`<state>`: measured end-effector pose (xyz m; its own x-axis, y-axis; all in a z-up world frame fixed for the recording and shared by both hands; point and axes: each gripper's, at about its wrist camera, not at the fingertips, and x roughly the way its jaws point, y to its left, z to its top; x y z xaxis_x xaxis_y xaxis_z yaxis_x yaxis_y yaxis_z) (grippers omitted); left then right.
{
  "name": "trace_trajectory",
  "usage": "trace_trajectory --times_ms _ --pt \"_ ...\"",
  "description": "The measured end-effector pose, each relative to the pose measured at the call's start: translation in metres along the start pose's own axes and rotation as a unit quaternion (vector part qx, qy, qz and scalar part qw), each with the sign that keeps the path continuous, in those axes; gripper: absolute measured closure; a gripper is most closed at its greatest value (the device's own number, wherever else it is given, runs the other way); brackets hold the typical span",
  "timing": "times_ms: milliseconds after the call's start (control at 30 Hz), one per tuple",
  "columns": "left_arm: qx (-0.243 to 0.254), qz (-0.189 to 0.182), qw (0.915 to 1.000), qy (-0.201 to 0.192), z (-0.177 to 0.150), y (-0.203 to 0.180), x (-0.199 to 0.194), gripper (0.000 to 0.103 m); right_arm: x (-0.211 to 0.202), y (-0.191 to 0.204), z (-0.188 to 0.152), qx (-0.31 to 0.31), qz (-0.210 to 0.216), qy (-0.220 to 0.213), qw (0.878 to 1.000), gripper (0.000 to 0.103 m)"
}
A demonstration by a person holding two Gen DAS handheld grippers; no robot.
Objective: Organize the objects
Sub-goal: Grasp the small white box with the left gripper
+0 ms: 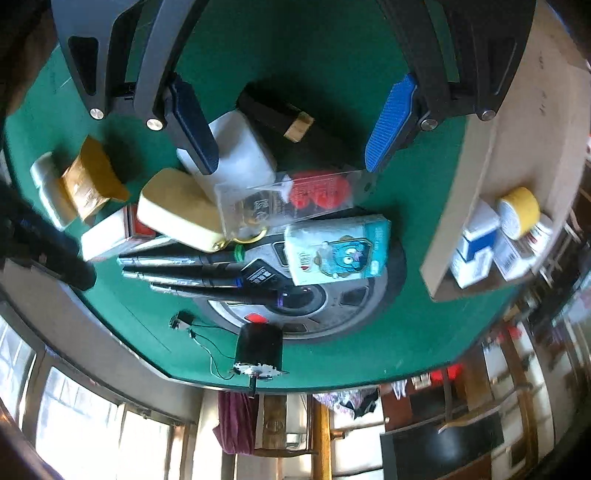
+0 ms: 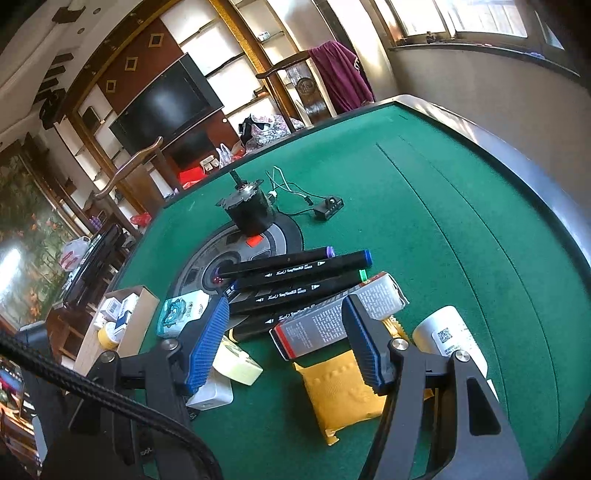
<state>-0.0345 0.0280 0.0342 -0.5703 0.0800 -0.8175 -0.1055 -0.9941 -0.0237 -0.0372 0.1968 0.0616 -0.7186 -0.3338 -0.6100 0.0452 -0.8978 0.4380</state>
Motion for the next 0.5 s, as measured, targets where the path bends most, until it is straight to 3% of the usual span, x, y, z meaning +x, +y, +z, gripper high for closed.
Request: trace_trajectory --times_ms 200,333,400,500 --pt "0.014 0.014 0.9997 -0.013 0.003 -0.009 0.001 0.023 0.002 0.001 -0.001 -0.001 0.000 0.002 1.000 0.041" --pt "-0.006 -0.014 0.9999 -0.008 -0.001 -0.009 0.001 0.018 0.004 0.001 -0.001 0.001 0.001 0.008 1.000 0.041" --pt "0.014 -0.016 0.9997 -0.008 -0.001 -0.019 0.002 0.018 0.005 0.001 -0.002 0.001 0.000 0.010 1.000 0.041" --pt "0.076 0.010 0.9971 -0.004 -0.004 -0.043 0.008 0.018 0.004 0.001 -0.002 -0.001 0.002 0.008 1.000 0.041"
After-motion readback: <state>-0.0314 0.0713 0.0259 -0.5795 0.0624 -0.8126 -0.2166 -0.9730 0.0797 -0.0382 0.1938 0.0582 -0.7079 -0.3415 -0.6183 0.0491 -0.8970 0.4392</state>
